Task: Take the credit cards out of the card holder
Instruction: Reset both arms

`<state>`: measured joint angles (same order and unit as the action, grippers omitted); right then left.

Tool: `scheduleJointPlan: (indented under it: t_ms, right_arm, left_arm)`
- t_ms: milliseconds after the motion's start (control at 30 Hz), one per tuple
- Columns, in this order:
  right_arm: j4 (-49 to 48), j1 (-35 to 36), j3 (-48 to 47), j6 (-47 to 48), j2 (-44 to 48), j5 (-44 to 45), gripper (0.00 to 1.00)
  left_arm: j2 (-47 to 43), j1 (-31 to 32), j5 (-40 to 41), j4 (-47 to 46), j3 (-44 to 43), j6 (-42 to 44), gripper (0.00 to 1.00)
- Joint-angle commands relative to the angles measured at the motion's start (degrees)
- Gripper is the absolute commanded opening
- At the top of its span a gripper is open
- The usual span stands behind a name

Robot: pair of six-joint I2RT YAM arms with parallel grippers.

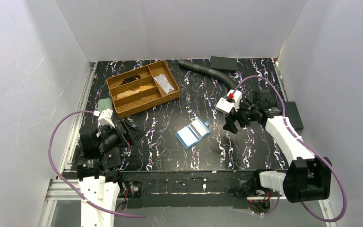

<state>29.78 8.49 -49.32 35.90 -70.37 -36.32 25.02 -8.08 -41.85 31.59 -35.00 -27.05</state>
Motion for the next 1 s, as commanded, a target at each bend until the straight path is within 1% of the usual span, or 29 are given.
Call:
scheduleJointPlan:
  t_ms: [0, 167, 267, 433, 600, 700, 833, 967]
  right_arm:
    - [-1.3, -1.1, -2.9, -2.6, 5.0, 6.9, 0.98]
    - [-6.6, -3.3, -4.5, -15.0, 9.3, 14.9, 0.98]
    - [-7.8, -3.3, -6.4, -21.3, 10.9, 16.5, 0.98]
    - [-7.0, -3.3, -10.1, -26.4, 12.0, 16.8, 0.98]
    - [-7.9, -3.3, -11.8, -33.1, 12.3, 20.1, 0.98]
    - [-7.8, -3.3, -13.1, -35.4, 12.4, 21.6, 0.98]
    - [-7.8, -3.3, -14.5, -37.4, 13.0, 22.3, 0.98]
    - [-8.9, -3.3, -14.6, -38.2, 13.8, 20.4, 0.98]
  left_arm:
    - [-0.1, 0.1, 0.1, 0.1, 0.3, 0.6, 0.98]
    - [-0.3, 0.4, 0.3, 0.1, 0.3, 0.7, 0.98]
    - [-0.8, 0.4, 0.7, 0.1, 0.3, 0.6, 0.98]
    - [-0.3, 0.4, 0.4, 0.5, 0.0, 0.6, 0.98]
    - [1.6, 0.4, -0.6, 2.4, -2.1, 0.0, 0.98]
    - [1.5, 0.4, -0.6, 3.3, -4.0, -3.1, 0.98]
    - [0.1, 0.4, 1.9, 3.4, -7.2, -8.3, 0.98]
    - [3.2, 0.4, 3.3, 6.6, -13.3, -11.3, 0.98]
